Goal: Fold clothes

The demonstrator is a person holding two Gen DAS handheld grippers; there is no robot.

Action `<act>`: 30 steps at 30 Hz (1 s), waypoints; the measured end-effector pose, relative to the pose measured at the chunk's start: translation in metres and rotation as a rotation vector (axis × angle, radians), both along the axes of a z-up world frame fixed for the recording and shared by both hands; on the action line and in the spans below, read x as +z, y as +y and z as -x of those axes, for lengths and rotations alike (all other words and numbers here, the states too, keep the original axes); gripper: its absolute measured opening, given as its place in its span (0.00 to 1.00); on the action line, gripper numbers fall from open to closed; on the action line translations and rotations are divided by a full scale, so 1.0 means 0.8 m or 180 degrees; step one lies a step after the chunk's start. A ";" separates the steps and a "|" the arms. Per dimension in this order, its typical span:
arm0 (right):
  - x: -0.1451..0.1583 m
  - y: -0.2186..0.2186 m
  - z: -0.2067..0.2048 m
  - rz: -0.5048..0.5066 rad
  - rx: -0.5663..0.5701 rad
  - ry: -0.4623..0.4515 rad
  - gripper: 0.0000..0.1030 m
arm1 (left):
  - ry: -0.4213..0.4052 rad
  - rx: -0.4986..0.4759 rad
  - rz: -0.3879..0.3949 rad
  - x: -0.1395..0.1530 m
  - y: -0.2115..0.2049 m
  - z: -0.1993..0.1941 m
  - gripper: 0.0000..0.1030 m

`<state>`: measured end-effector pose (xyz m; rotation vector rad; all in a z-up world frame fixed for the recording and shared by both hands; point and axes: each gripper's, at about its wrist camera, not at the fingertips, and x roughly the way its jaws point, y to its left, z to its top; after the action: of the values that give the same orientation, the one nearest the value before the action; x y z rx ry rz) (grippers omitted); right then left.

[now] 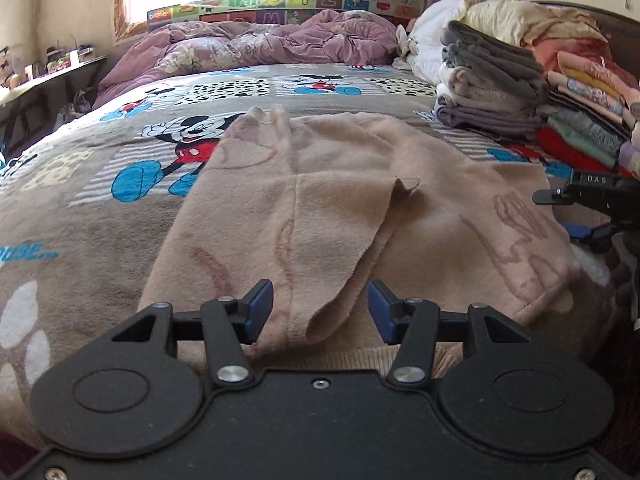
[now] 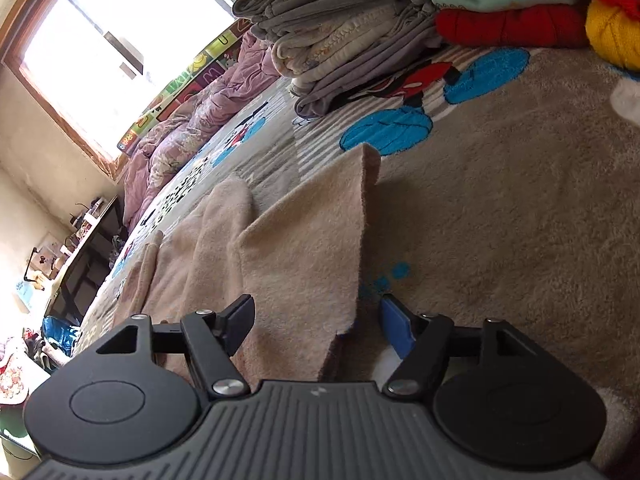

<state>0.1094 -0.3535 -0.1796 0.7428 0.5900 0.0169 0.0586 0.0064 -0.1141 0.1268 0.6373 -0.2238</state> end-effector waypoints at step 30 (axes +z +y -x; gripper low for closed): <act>-0.009 0.005 -0.004 0.0015 0.0079 -0.0387 0.84 | -0.0295 0.0051 -0.0881 0.031 -0.029 -0.141 0.06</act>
<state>0.1128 -0.3498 -0.1867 0.7244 0.4831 0.0829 0.1716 -0.0166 -0.0892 0.3959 0.5745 -0.1123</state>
